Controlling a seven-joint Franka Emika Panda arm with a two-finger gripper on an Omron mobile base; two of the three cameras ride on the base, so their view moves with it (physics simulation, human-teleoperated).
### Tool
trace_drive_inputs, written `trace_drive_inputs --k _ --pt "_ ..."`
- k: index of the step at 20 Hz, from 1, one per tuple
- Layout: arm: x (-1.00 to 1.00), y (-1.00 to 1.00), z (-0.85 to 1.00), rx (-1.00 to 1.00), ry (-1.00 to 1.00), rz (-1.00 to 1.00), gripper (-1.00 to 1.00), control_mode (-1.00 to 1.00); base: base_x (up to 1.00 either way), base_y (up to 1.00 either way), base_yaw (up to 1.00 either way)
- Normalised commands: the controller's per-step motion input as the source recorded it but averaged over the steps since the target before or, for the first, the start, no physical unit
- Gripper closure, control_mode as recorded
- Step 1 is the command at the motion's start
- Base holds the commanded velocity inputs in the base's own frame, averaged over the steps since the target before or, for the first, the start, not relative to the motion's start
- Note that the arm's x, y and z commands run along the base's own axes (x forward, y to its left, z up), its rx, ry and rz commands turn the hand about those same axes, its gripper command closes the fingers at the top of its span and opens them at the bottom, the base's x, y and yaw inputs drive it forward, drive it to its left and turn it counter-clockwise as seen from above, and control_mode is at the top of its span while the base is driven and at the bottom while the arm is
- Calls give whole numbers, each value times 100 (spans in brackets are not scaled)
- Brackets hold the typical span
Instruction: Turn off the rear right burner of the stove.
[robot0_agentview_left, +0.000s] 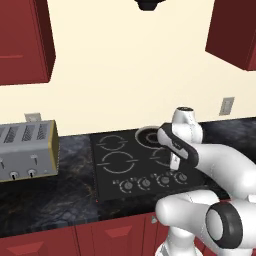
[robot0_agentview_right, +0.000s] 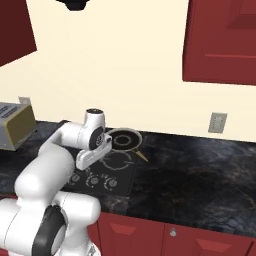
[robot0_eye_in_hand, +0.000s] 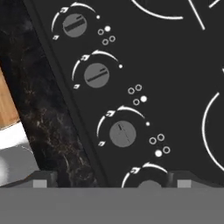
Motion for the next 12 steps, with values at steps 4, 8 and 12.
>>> trace_drive_inputs --k 4,8,12 --pt "19 -11 -27 20 0 28 -100 -100 0 0 0" --pt "5 0 -29 8 0 31 -100 -100 0 0 0" --pt "0 0 -33 5 0 30 -100 -100 0 0 0"
